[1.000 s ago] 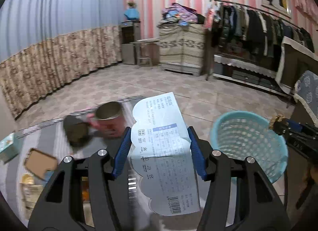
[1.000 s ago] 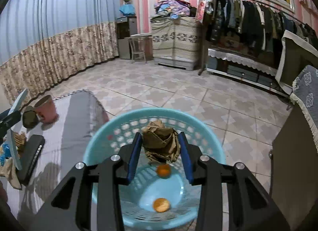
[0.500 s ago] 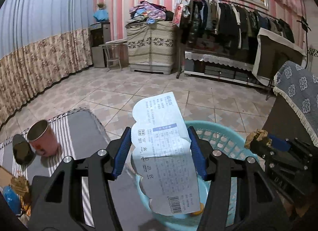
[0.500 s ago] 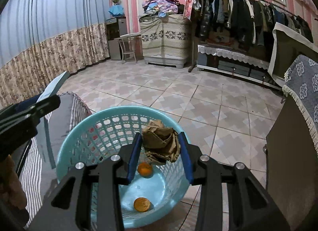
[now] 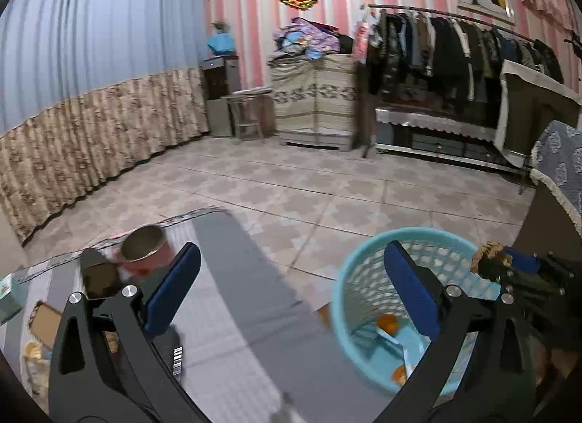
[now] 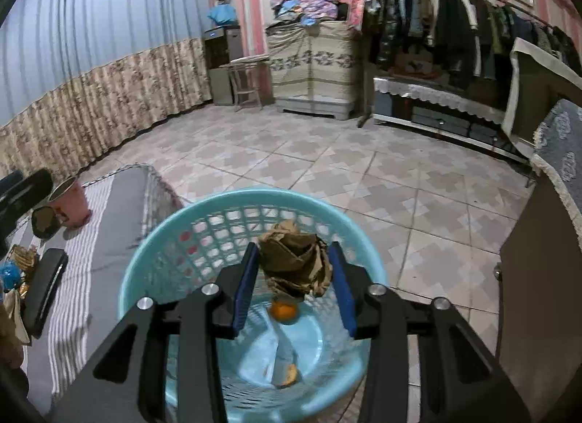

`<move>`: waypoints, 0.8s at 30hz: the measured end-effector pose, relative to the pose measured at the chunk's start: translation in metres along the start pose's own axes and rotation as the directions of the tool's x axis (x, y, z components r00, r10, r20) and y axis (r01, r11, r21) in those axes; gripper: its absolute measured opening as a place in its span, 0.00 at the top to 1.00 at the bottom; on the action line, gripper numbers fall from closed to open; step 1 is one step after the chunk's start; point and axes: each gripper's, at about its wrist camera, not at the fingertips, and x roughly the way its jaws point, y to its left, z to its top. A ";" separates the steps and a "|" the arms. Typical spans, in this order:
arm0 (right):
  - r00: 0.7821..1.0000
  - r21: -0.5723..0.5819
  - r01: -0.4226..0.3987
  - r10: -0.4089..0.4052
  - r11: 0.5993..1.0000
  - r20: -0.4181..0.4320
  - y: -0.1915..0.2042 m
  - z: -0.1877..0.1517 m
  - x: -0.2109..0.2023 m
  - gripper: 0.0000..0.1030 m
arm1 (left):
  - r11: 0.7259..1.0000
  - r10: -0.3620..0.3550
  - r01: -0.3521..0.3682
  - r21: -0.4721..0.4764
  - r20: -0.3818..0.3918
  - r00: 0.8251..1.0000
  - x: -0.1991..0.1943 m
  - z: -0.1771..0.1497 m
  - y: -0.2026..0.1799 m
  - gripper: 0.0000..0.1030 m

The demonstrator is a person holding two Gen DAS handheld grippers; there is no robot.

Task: Collect trash
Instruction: 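Carry receipt and wrapper over the basket and open both grippers, then grasp the blue plastic bag with the left gripper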

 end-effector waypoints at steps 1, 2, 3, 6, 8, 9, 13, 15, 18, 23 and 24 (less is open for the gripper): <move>1.000 -0.002 -0.002 0.002 1.000 0.004 0.002 0.001 0.000 0.39 | 1.000 0.010 -0.010 -0.006 0.000 1.000 -0.004 -0.001 0.007 0.05; 1.000 0.001 0.001 -0.001 1.000 0.016 0.006 0.002 -0.001 0.21 | 1.000 0.022 -0.022 -0.014 0.000 1.000 -0.008 -0.004 0.016 0.05; 0.999 0.006 0.011 -0.012 1.000 0.039 0.010 0.004 -0.004 0.18 | 0.999 0.033 -0.033 -0.022 -0.001 0.999 -0.011 -0.006 0.024 0.05; 0.999 0.005 0.016 -0.016 1.000 0.047 0.022 0.004 -0.009 0.16 | 0.996 0.069 -0.069 -0.057 -0.010 0.998 -0.023 -0.016 0.055 0.05; 0.999 0.007 0.005 -0.005 1.000 0.044 0.030 -0.002 -0.012 0.12 | 0.993 0.089 -0.090 -0.073 -0.010 0.996 -0.030 -0.023 0.071 0.05; 0.999 0.006 0.003 -0.004 1.000 0.045 0.034 -0.005 -0.013 0.11 | 0.992 0.100 -0.101 -0.078 -0.011 0.995 -0.033 -0.025 0.078 0.05; 0.999 -0.017 -0.016 0.016 1.000 0.029 0.060 -0.022 -0.016 0.09 | 0.983 0.147 -0.149 -0.103 -0.031 0.989 -0.045 -0.039 0.111 0.05; 0.999 -0.037 -0.028 0.029 0.999 0.026 0.075 -0.030 -0.019 0.09 | 0.979 0.164 -0.167 -0.112 -0.038 0.986 -0.052 -0.045 0.123 0.05; 0.998 -0.076 -0.050 0.052 0.996 0.028 0.097 -0.039 -0.024 0.09 | 0.969 0.199 -0.206 -0.138 -0.059 0.978 -0.061 -0.059 0.150 0.05; 0.996 -0.124 -0.077 0.081 0.989 0.028 0.124 -0.049 -0.029 0.09 | 0.950 0.246 -0.266 -0.165 -0.132 0.960 -0.059 -0.085 0.193 0.05; 0.996 -0.129 -0.082 0.086 0.988 0.023 0.128 -0.050 -0.029 0.09 | 0.944 0.253 -0.280 -0.172 -0.160 0.954 -0.056 -0.092 0.203 0.05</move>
